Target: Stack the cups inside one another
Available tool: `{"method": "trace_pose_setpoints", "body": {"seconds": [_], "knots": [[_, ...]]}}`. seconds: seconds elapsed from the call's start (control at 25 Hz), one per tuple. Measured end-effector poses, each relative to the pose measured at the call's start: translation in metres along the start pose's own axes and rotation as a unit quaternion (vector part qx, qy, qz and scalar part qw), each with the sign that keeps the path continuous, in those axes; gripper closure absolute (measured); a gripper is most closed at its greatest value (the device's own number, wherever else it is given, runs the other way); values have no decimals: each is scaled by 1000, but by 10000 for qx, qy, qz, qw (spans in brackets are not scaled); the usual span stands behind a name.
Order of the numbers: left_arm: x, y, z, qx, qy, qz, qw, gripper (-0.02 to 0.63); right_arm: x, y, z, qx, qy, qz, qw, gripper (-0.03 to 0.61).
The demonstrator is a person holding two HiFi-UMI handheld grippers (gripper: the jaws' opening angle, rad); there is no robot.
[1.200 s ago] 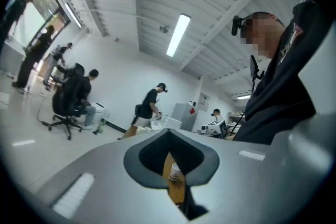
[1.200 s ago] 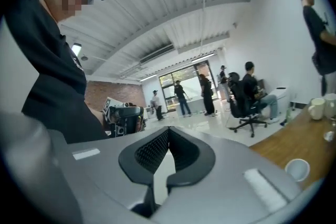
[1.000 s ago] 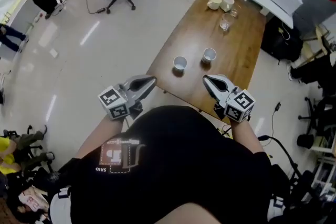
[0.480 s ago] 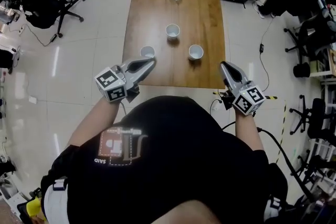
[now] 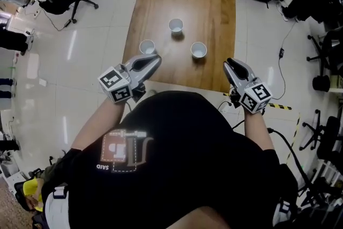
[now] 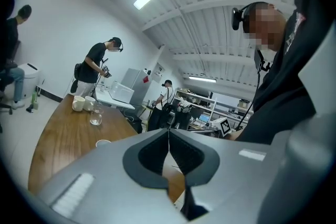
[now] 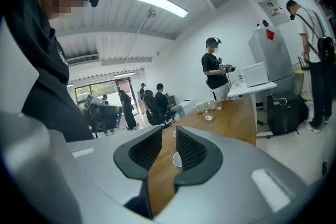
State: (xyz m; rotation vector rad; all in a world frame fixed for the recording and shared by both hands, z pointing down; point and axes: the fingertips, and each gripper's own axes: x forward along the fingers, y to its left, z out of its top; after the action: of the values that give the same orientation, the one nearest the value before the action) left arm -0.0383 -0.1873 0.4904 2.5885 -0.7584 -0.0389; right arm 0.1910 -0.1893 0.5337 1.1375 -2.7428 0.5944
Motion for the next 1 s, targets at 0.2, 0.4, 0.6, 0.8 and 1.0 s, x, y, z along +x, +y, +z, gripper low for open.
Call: {"method": "trace_pose_setpoints", "body": {"seconds": [0.2,0.4,0.6,0.8,1.0], "knots": [[-22,27,0,-72,-23,-74,9999,608,31,27,-8,-137,163,10,9998,465],[-39,54,12,-20,-96,-347,9993,607,56,45,-20,-157,349,-211,9990,460],[-54,68,22,27,-26,-286,9996,611,67,43,-37,-266,626,-396,9969,456],[-59,64,25,76,-111,-275,9995,612,68,37,-52,-474,970,-371,9935,456],[-68,73,26,51,-209,62,9997,612,83,34,-65,-827,1298,-177,9879,456]]}}
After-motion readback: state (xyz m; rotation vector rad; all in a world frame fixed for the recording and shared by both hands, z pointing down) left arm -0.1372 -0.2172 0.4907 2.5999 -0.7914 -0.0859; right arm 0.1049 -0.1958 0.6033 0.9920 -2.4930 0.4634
